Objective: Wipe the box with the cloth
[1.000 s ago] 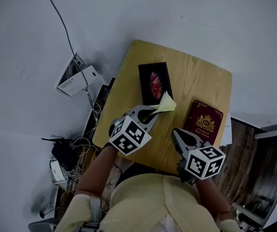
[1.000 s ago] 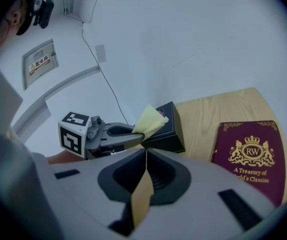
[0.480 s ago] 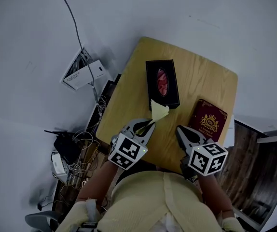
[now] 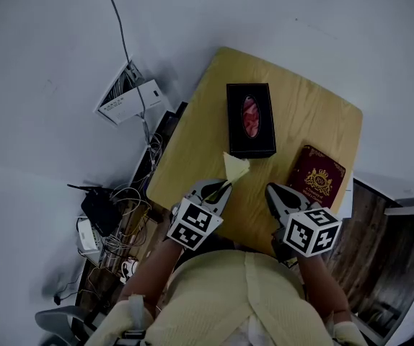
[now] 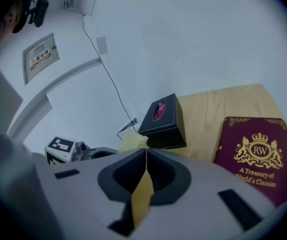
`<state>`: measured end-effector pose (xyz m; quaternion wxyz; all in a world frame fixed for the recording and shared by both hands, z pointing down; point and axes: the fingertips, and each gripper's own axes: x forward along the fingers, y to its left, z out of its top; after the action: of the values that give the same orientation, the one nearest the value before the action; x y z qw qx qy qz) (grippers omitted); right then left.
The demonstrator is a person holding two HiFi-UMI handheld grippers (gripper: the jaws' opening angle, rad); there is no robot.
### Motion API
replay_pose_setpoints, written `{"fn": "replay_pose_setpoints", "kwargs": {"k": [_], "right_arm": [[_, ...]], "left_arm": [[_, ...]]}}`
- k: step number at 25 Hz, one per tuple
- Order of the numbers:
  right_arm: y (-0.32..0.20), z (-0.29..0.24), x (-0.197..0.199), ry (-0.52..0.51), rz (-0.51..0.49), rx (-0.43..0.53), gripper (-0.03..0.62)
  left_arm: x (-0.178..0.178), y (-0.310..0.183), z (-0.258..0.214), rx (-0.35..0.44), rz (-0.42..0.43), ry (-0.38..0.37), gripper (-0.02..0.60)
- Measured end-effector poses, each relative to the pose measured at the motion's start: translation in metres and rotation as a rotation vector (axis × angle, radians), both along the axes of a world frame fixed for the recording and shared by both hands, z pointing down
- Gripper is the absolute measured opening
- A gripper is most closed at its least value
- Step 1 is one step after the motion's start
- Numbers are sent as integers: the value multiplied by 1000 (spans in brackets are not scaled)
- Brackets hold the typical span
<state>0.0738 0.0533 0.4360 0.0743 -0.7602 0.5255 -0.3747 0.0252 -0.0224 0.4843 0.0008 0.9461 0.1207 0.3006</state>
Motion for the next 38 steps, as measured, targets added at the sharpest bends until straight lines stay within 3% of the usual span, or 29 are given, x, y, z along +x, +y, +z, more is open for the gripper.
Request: {"fn": "replay_pose_setpoints", "kwargs": {"k": [26,38], "right_arm": [[15,21,23,-62,84,-25,29],[26,28,29,-85,135,-33,30]], "left_arm": [[56,-9,31,-67,-57,-80,29],[80,13,33,-85,21,-82,29]]}}
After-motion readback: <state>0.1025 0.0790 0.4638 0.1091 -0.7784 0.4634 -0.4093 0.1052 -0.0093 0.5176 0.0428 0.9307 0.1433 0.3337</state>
